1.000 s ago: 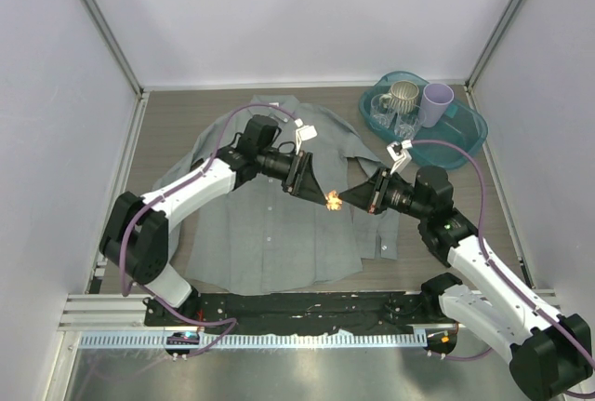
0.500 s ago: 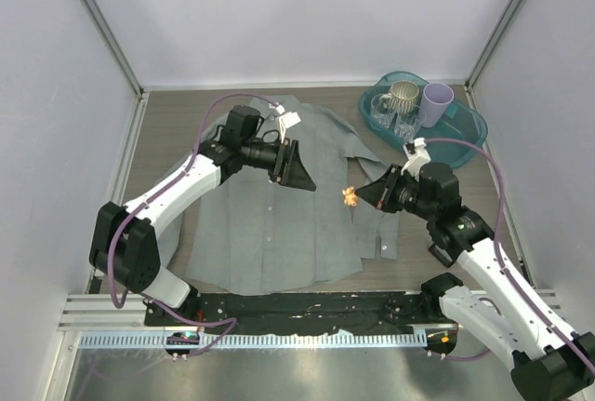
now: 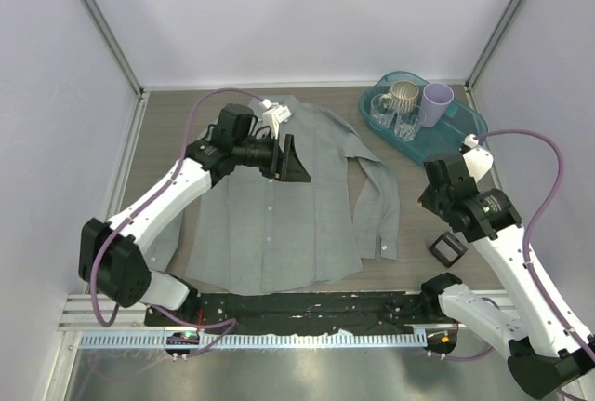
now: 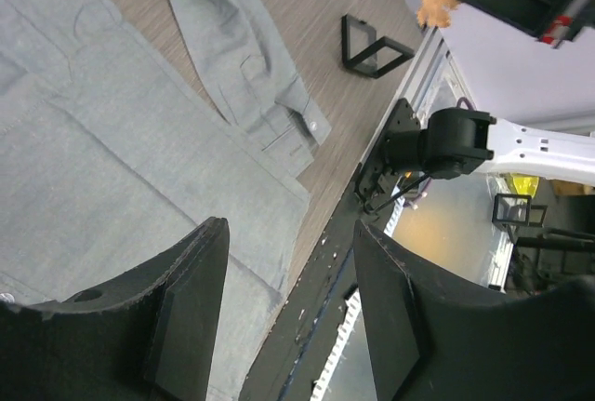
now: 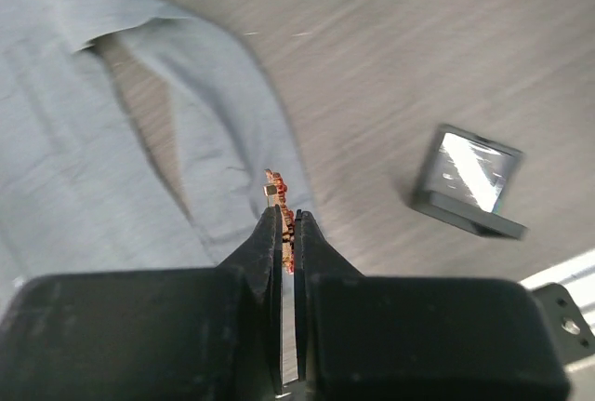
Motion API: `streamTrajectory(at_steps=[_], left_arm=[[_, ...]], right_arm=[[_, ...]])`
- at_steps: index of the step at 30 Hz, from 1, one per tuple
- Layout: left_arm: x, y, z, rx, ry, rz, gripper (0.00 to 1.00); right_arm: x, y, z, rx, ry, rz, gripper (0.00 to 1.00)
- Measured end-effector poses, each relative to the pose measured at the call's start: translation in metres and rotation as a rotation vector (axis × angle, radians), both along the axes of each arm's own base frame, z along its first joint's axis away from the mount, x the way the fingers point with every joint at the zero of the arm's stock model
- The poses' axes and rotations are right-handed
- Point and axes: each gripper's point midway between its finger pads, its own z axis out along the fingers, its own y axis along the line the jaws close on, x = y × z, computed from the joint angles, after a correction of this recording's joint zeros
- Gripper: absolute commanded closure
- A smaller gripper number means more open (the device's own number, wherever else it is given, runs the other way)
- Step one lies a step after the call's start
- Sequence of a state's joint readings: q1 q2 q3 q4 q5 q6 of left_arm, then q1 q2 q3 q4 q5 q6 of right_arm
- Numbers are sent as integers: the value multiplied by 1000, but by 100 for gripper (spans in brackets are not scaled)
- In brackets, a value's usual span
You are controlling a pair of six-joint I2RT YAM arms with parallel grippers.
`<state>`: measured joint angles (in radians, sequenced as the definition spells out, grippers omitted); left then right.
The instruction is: Remove the brooch from the garment
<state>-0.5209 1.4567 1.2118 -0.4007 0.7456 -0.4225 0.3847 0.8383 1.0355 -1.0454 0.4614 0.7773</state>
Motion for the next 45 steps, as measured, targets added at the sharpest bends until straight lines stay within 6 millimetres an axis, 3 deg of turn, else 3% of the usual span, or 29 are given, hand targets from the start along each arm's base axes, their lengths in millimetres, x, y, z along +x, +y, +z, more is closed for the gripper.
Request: streamTrajectory(at_steps=[4, 9, 14, 19, 24, 26, 29, 33, 37, 41, 45], left_arm=[[-8, 4, 29, -29, -80, 25, 40], [-12, 4, 41, -31, -132, 43, 40], [-8, 5, 33, 4, -145, 59, 40], [1, 7, 24, 47, -181, 74, 39], [13, 16, -5, 163, -232, 167, 38], [9, 18, -19, 193, -211, 191, 38], [0, 20, -44, 258, -182, 210, 38], [-14, 1, -62, 331, -201, 150, 39], [-16, -24, -70, 358, -215, 84, 39], [-12, -30, -74, 363, -217, 67, 39], [-10, -34, -80, 369, -220, 48, 39]], right_arm=[[-16, -27, -9, -75, 83, -147, 99], [-33, -54, -17, -130, 155, -305, 99], [-30, -85, -20, -177, 238, -474, 99], [-35, -119, -41, -235, 425, -588, 99], [-48, -148, -58, -214, 595, -677, 99], [-45, -155, -60, -211, 646, -691, 99], [-35, -158, -69, -219, 705, -677, 99], [-30, -161, -84, -242, 790, -652, 99], [-44, -159, -98, -256, 854, -641, 99], [-61, -151, -110, -246, 925, -621, 99], [-64, -145, -114, -248, 952, -591, 99]])
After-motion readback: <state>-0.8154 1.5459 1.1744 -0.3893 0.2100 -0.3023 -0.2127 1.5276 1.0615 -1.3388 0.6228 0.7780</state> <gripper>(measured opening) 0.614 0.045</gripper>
